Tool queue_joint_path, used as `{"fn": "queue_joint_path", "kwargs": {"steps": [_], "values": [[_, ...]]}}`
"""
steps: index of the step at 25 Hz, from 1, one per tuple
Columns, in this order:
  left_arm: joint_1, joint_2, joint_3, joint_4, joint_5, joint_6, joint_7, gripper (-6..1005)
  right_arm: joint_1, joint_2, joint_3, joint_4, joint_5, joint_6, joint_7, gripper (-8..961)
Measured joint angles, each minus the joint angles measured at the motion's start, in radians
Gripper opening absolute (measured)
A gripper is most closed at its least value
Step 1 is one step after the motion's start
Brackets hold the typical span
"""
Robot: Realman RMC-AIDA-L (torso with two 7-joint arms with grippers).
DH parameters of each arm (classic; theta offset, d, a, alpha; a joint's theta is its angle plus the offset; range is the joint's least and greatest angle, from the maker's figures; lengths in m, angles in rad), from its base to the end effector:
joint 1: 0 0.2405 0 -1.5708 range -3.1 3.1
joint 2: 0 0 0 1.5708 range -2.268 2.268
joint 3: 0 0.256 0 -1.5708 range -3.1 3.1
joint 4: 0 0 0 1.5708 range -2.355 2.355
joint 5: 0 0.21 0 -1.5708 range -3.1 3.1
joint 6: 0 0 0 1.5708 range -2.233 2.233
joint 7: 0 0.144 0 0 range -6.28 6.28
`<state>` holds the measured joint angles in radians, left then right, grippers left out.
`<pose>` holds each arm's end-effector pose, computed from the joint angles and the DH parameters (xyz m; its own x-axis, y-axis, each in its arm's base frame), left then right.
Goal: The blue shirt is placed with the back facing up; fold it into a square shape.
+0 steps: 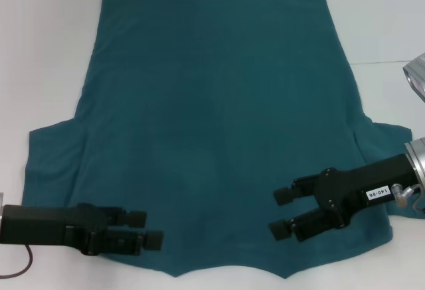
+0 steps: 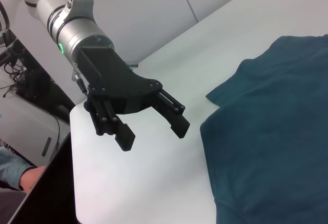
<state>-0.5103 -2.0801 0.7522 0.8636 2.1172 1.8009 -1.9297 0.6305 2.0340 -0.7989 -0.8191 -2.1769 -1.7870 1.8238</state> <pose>-0.2454 0.3060 0.0168 0.6465 0.6918 0.3215 0.6795 -0.7138 0.1696 0.2252 0.3318 0.0187 0.8019 -0.5510 -0.2308 -0.5387 -0.8340 0.1193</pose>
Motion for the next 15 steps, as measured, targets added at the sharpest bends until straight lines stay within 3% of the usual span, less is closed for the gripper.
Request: {"fn": "queue_joint_path", "kwargs": {"steps": [15], "values": [[-0.003, 0.001, 0.003, 0.000, 0.002, 0.000, -0.002, 860, 0.001, -0.001, 0.001, 0.000, 0.002, 0.000, 0.000, 938]]}}
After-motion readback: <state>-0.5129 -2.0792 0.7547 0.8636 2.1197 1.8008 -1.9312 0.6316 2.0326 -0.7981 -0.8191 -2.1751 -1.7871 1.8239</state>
